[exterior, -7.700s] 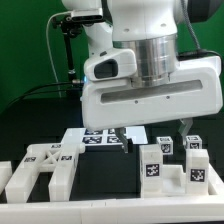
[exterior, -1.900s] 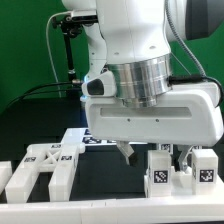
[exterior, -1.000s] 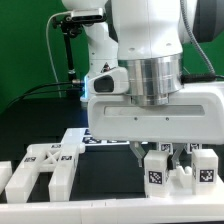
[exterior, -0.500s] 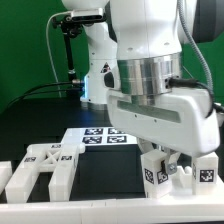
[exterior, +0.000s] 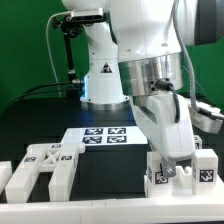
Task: Assemble chair
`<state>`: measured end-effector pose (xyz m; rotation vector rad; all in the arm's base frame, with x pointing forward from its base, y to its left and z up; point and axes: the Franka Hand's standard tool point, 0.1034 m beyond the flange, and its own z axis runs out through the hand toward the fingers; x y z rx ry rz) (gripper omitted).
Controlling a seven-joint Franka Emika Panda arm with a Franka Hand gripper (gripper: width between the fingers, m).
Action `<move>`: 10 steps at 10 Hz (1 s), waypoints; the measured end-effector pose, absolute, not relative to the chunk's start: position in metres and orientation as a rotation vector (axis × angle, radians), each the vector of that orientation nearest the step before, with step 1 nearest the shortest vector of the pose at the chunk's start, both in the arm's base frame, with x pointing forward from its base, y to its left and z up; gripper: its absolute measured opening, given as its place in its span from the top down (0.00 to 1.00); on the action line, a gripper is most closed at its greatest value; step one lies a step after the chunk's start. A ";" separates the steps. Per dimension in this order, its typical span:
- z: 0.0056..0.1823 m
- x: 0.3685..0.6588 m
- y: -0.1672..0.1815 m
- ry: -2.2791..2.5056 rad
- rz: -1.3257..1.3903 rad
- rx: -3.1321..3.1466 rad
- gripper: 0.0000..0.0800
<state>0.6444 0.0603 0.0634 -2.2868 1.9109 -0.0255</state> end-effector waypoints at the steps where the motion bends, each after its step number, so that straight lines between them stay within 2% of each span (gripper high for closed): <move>1: 0.062 0.644 0.058 1.697 -0.045 -2.455 0.33; 2: 0.062 0.646 0.054 1.414 -0.073 -2.629 0.33; 3: 0.063 0.646 0.052 1.177 -0.086 -2.746 0.22; 4: 0.063 0.644 0.053 1.020 -0.096 -2.812 0.20; 7: 0.062 0.644 0.052 0.751 -0.116 -2.904 0.19; 8: 0.065 0.648 0.051 0.217 -0.140 -3.047 0.19; 10: 0.066 0.649 0.051 0.152 -0.148 -3.062 0.19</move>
Offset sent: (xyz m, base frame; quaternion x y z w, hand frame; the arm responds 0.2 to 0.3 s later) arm -0.0173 0.0069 0.0047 -0.0039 -0.0268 -0.3459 0.9379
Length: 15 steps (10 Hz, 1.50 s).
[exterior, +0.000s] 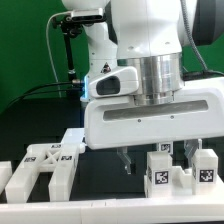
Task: Assemble chair
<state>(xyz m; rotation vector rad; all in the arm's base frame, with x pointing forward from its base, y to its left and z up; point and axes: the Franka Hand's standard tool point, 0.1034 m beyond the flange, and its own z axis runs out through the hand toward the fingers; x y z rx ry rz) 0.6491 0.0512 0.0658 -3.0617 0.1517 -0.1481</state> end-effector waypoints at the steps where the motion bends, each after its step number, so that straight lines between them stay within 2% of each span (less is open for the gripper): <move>1: 0.066 0.649 0.051 0.160 -0.148 -3.061 0.31; 2: 0.066 0.649 0.052 0.264 -0.144 -3.049 0.54; 3: 0.066 0.649 0.052 0.374 -0.139 -3.034 0.54; 4: 0.066 0.649 0.052 0.437 -0.137 -3.024 0.64; 6: 0.066 0.649 0.051 0.758 -0.125 -2.957 0.64; 10: 0.068 0.647 0.052 1.809 -0.040 -2.435 0.64; 15: 0.065 0.643 0.050 2.360 0.001 -1.902 0.64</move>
Offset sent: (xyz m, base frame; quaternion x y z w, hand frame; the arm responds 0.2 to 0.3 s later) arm 0.0000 0.0000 0.0000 0.0000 0.0000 0.1296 0.9916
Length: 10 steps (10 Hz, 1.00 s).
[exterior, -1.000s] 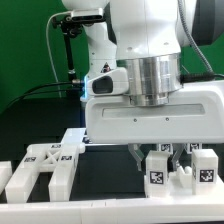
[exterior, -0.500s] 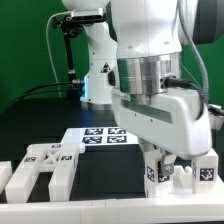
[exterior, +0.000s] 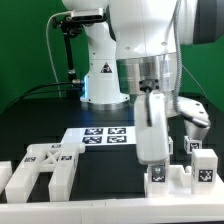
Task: Assemble chair
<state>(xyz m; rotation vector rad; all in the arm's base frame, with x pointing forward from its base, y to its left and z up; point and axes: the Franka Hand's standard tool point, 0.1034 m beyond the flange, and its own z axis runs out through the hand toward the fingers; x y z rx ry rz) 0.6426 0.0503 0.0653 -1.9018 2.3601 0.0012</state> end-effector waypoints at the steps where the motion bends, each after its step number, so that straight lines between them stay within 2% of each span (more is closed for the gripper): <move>1: 0.065 0.641 0.049 2.366 -0.003 -1.909 0.64; 3: 0.065 0.641 0.050 2.355 -0.004 -1.921 0.64; 5: 0.067 0.642 0.050 2.342 -0.007 -1.931 0.25; 6: 0.087 0.644 0.049 2.270 -0.020 -1.975 0.21; 7: 0.104 0.641 0.050 2.247 -0.023 -1.973 0.21; 8: 0.116 0.640 0.053 2.234 -0.023 -1.970 0.19; 10: 0.110 0.639 0.053 2.233 -0.021 -1.981 0.19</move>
Offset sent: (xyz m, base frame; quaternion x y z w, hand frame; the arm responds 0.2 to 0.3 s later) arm 0.0000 0.0000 0.0000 0.0000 0.0000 0.0000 1.0000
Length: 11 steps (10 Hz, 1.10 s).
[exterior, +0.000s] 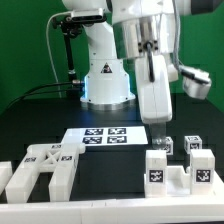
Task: Assemble chair
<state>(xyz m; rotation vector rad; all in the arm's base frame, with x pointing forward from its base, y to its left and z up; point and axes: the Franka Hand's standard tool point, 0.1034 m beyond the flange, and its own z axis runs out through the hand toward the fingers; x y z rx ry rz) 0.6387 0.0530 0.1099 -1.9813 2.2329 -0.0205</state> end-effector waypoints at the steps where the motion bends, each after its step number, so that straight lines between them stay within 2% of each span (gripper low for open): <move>1: 0.110 0.639 0.053 2.230 -0.021 -1.984 0.19; 3: 0.109 0.638 0.054 2.217 -0.022 -2.001 0.19; 7: 0.106 0.631 0.056 1.628 -0.096 -2.513 0.19; 9: 0.115 0.639 0.056 1.652 -0.151 -2.470 0.19; 11: 0.112 0.637 0.055 1.412 -0.172 -2.631 0.19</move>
Offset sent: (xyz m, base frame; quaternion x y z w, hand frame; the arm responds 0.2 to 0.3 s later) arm -0.0109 0.0046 0.0071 0.0084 -0.0164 -0.2043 0.9787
